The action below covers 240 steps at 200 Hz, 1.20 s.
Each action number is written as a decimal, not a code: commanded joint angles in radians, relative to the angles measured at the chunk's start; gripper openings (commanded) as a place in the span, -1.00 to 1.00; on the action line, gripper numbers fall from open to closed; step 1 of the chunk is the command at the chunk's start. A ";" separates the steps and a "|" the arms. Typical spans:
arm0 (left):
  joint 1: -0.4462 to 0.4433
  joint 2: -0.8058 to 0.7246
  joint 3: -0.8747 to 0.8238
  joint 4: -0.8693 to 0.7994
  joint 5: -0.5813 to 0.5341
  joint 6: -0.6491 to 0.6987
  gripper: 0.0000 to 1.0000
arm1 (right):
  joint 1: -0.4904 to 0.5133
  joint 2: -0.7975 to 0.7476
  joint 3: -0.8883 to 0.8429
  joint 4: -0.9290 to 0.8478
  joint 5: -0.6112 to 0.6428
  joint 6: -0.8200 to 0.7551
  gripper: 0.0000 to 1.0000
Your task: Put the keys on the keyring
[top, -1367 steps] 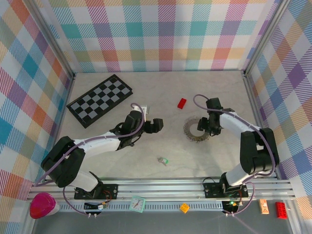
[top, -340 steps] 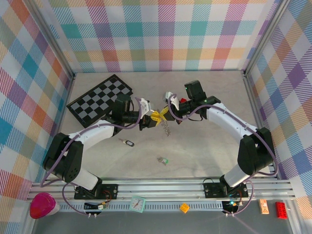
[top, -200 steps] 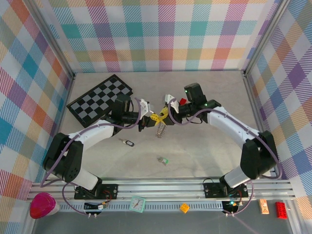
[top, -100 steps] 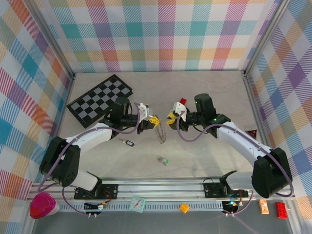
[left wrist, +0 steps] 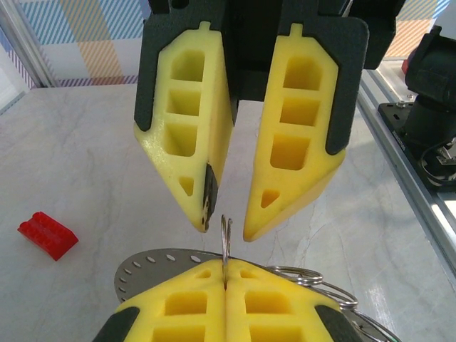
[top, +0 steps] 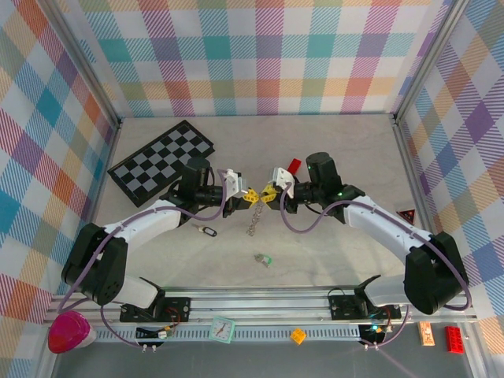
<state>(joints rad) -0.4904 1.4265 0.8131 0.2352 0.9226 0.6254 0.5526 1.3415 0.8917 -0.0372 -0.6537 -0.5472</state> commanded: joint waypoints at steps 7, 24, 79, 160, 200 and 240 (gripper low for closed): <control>-0.012 -0.039 -0.003 0.006 0.026 0.041 -1.00 | 0.015 0.016 0.015 0.022 -0.024 -0.022 -0.61; -0.014 -0.044 -0.005 0.004 0.022 0.042 -1.00 | 0.020 0.023 0.024 0.010 -0.023 -0.029 -0.67; -0.016 -0.052 0.002 -0.020 0.002 0.045 -0.99 | 0.027 0.030 0.042 -0.023 -0.024 -0.051 -1.00; -0.019 -0.063 0.023 -0.032 -0.004 0.038 -0.71 | 0.032 0.039 0.070 -0.097 -0.036 -0.085 -1.00; -0.020 -0.063 0.022 -0.033 0.002 0.036 -0.73 | 0.032 0.044 0.072 -0.107 -0.041 -0.089 -1.00; -0.020 -0.052 0.020 0.002 0.013 0.007 -0.87 | 0.035 0.047 0.076 -0.090 -0.061 -0.076 -1.00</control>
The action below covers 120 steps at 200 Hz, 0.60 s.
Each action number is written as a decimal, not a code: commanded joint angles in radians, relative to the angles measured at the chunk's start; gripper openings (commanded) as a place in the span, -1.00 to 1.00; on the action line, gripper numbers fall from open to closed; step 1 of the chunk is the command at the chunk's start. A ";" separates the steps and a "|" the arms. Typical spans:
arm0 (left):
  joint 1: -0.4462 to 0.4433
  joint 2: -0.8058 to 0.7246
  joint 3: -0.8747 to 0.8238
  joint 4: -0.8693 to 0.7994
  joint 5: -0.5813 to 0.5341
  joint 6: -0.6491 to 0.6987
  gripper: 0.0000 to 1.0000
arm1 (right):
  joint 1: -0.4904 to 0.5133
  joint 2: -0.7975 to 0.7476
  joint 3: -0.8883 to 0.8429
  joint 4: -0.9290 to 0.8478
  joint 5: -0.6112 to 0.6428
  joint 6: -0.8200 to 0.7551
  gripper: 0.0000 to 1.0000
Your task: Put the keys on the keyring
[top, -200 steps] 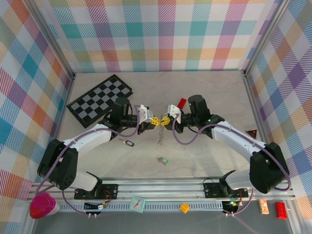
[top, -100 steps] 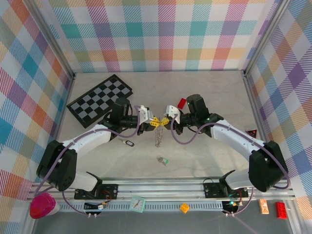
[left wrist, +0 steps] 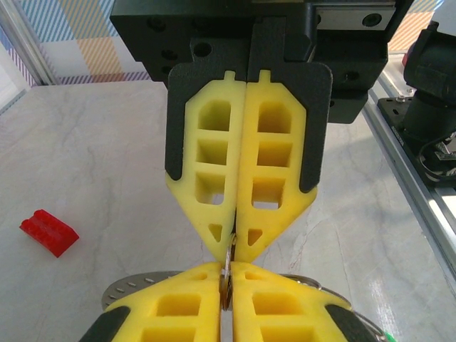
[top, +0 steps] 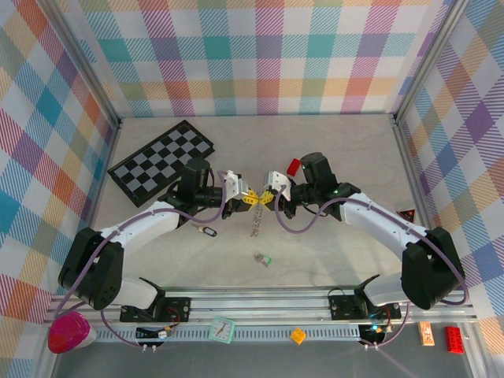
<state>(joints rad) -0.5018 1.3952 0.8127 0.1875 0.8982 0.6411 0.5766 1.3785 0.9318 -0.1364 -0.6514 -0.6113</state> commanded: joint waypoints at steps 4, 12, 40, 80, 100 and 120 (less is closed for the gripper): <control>-0.009 -0.020 0.020 0.058 0.040 -0.015 -0.89 | 0.012 0.011 0.036 0.011 -0.063 -0.012 -1.00; -0.010 -0.017 0.020 0.070 0.041 -0.029 -0.94 | 0.014 0.013 0.038 0.011 -0.063 -0.011 -1.00; -0.011 -0.018 0.028 0.073 0.021 -0.067 -1.00 | 0.013 -0.014 0.010 0.056 -0.024 0.006 -0.65; -0.011 -0.045 0.026 0.040 -0.127 -0.158 -1.00 | 0.006 -0.142 -0.086 0.146 0.186 0.125 -0.45; -0.011 -0.053 0.029 0.026 -0.179 -0.226 -1.00 | 0.007 -0.209 -0.106 0.122 0.293 0.243 -0.41; -0.011 -0.059 0.025 0.037 -0.207 -0.305 -1.00 | 0.011 -0.250 -0.098 0.028 0.326 0.401 -0.40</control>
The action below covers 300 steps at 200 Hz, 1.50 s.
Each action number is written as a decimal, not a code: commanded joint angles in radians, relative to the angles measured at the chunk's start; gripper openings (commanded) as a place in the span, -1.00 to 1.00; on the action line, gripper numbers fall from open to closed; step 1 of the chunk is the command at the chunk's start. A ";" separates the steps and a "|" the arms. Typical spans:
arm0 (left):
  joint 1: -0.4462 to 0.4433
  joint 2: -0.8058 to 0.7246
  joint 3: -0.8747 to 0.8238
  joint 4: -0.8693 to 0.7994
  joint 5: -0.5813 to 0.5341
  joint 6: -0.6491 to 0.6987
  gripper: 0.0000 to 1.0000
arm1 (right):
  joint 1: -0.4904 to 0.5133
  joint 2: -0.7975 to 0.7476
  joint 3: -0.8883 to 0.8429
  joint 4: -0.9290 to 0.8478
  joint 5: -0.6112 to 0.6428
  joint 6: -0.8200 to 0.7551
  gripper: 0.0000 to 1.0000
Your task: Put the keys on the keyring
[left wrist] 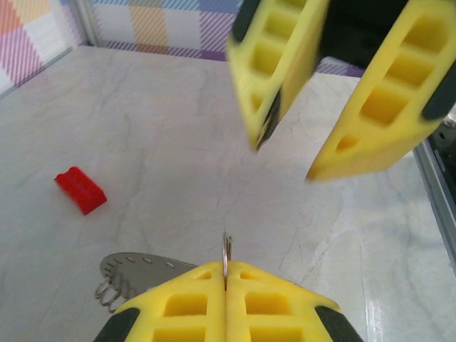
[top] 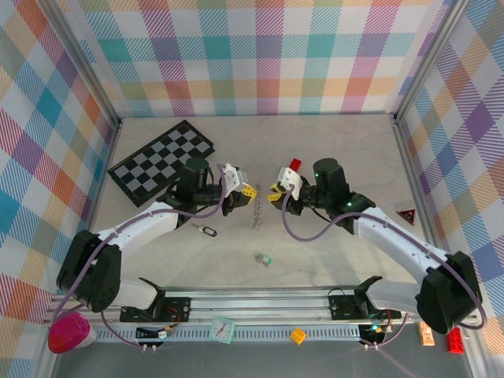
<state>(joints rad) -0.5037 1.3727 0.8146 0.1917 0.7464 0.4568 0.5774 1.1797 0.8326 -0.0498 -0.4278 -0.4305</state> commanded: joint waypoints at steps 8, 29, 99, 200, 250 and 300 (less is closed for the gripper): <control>-0.009 -0.044 0.016 0.039 -0.062 -0.146 -1.00 | 0.014 -0.060 0.012 -0.106 0.128 0.303 -0.41; -0.010 -0.082 -0.018 0.059 -0.110 -0.203 -1.00 | 0.045 -0.062 0.043 -0.253 0.197 0.507 -0.42; -0.011 -0.196 -0.041 -0.058 -0.499 -0.423 -1.00 | 0.278 0.026 0.014 -0.456 0.287 0.779 -0.41; -0.010 -0.265 -0.114 -0.107 -0.631 -0.530 -1.00 | 0.437 0.137 -0.079 -0.303 0.396 0.616 -0.32; -0.010 -0.280 -0.153 -0.085 -0.664 -0.550 -1.00 | 0.437 0.115 -0.182 -0.112 0.386 0.268 -0.31; -0.010 -0.314 -0.189 -0.049 -0.667 -0.535 -1.00 | 0.437 0.086 -0.329 0.139 0.292 0.017 -0.27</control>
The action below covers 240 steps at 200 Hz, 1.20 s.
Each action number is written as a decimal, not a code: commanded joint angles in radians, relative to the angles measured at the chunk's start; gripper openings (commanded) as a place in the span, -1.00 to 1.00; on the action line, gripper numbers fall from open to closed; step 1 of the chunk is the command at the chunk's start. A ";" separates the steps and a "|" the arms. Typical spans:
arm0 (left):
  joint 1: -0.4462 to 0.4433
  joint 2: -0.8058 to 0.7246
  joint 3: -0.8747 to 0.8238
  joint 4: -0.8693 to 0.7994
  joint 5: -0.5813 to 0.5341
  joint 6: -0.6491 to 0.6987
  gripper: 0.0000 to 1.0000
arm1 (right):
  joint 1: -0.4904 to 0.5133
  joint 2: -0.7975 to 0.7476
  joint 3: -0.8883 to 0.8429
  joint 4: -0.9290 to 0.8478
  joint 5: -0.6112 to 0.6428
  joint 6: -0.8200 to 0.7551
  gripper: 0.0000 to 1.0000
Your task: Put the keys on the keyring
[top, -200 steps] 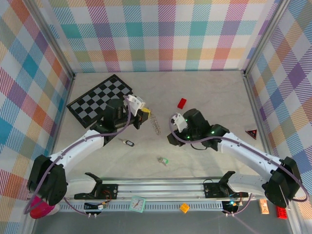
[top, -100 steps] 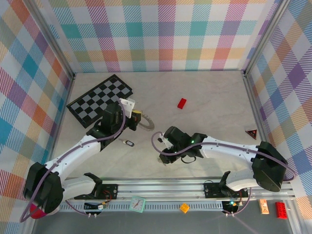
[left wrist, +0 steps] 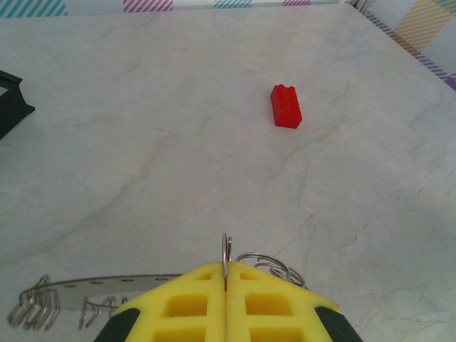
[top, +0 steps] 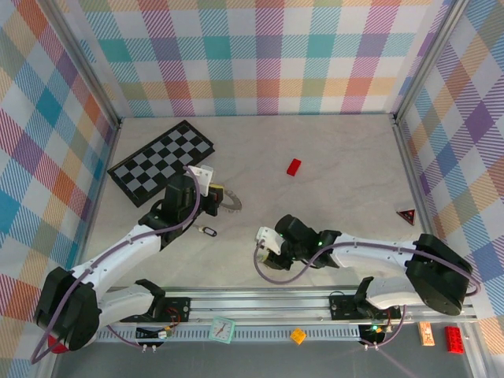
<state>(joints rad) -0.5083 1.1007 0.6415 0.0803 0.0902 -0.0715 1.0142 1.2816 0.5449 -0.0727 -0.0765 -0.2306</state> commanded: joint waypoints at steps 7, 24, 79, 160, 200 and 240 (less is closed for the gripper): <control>-0.006 -0.045 -0.018 0.067 -0.012 -0.004 -1.00 | -0.001 -0.008 -0.042 0.171 -0.069 -0.191 -0.27; -0.006 -0.054 -0.023 0.071 -0.012 0.001 -1.00 | 0.000 0.023 -0.030 0.172 -0.098 -0.191 -0.26; -0.006 -0.072 -0.040 0.101 0.034 0.011 -1.00 | -0.001 0.148 0.015 0.226 -0.136 -0.171 -0.30; -0.006 -0.124 -0.065 0.102 0.065 0.016 -1.00 | -0.002 0.204 0.033 0.246 -0.063 -0.182 -0.36; -0.006 -0.127 -0.063 0.103 0.081 0.024 -1.00 | -0.003 0.235 0.043 0.236 -0.059 -0.191 -0.41; -0.006 -0.127 -0.062 0.103 0.094 0.036 -1.00 | -0.002 0.238 0.041 0.241 -0.065 -0.179 -0.59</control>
<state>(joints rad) -0.5083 0.9970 0.5781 0.1337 0.1612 -0.0586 1.0138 1.5131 0.5636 0.1501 -0.1310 -0.4053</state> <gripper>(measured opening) 0.045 0.232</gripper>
